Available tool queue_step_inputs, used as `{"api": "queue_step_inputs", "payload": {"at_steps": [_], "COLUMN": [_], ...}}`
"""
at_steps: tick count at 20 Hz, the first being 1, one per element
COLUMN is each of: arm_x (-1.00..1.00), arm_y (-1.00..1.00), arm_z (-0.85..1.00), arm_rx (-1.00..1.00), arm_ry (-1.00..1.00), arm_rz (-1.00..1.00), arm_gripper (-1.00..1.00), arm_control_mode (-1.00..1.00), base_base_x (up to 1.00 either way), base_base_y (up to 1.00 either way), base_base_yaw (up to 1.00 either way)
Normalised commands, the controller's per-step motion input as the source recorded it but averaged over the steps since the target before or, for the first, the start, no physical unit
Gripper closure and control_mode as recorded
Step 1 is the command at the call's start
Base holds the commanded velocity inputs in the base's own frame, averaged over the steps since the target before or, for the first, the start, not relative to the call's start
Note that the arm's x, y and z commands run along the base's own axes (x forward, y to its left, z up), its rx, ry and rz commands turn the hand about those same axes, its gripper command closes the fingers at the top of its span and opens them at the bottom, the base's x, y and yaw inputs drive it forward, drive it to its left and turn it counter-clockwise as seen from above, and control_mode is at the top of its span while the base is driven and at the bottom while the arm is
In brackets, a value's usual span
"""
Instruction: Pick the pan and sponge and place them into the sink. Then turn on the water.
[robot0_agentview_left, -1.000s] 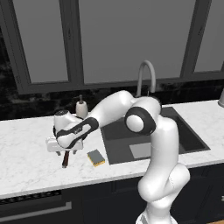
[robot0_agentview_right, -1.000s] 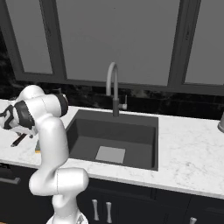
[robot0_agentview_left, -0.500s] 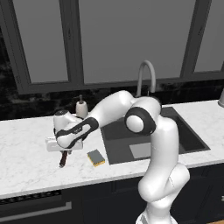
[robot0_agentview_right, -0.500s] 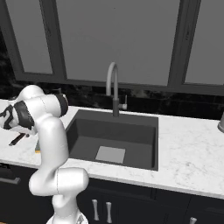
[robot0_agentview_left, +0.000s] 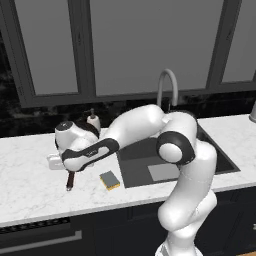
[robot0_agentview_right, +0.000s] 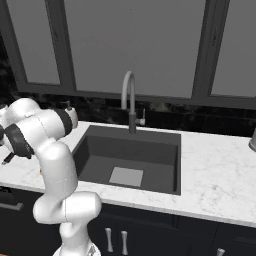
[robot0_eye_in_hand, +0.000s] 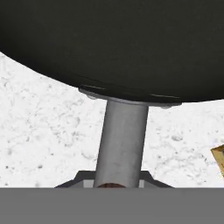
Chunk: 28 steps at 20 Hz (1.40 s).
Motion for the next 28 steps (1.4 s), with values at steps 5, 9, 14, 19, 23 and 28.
{"api": "queue_step_inputs", "payload": {"at_steps": [5, 9, 14, 19, 23, 28], "arm_x": [-0.33, -0.10, 0.00, 0.00, 0.00, 0.00], "arm_y": [-0.51, -0.98, -1.00, -1.00, -1.00, -1.00], "arm_z": [0.66, 0.54, 0.43, 0.04, 0.00, 0.00], "arm_rx": [0.03, 0.13, 0.20, 0.19, 0.15, 0.04], "arm_ry": [-0.03, 0.02, 0.06, 0.04, 0.03, 0.00], "arm_rz": [-0.03, -0.11, -0.18, -0.24, -0.30, -0.32], "arm_gripper": [1.00, 1.00, 1.00, 1.00, 1.00, 1.00], "arm_control_mode": [-1.00, -1.00, -1.00, -1.00, -1.00, -1.00], "base_base_x": [0.00, 0.00, 0.00, 0.00, 0.00, 0.00], "base_base_y": [0.00, 0.00, 0.00, 0.00, 0.00, 0.00], "base_base_yaw": [0.00, 0.00, 0.00, 0.00, 0.00, 0.00]}}
